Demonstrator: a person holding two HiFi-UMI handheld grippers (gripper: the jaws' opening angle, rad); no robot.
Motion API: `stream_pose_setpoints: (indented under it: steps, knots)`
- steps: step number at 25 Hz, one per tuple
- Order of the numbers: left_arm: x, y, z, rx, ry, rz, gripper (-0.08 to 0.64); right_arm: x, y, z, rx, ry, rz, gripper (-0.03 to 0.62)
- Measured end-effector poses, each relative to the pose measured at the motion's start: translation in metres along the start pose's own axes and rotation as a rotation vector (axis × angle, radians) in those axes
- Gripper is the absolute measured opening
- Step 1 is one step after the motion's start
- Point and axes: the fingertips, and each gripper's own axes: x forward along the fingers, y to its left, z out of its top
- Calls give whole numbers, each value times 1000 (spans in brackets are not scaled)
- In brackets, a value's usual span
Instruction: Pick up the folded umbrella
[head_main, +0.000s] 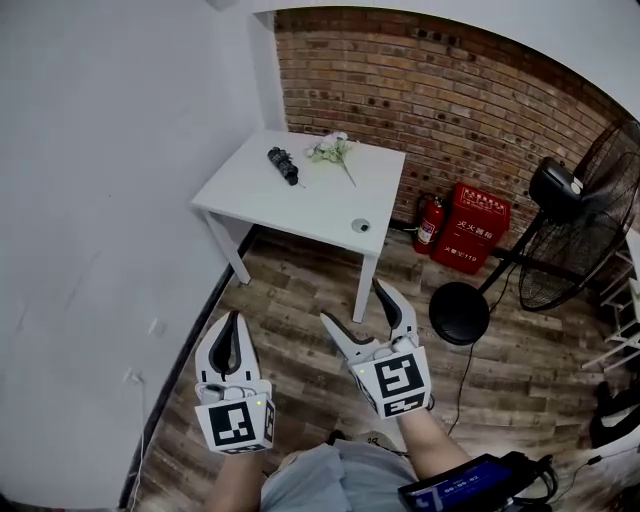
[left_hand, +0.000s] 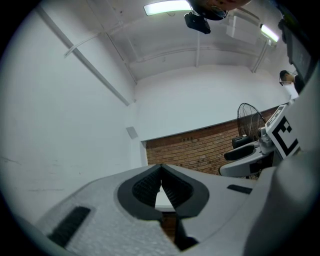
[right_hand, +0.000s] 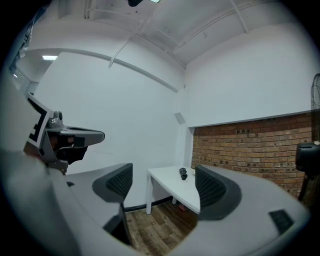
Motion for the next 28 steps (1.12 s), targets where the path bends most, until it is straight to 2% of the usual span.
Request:
stream_pose_setpoints:
  steps: [16,28]
  knots:
    - [48,13,-36,7,53,-23,8,54,-15,-18,25,23,-13,390]
    - [142,32,-71,6,108,-4,8,151,-54,-37,49,63,17,385]
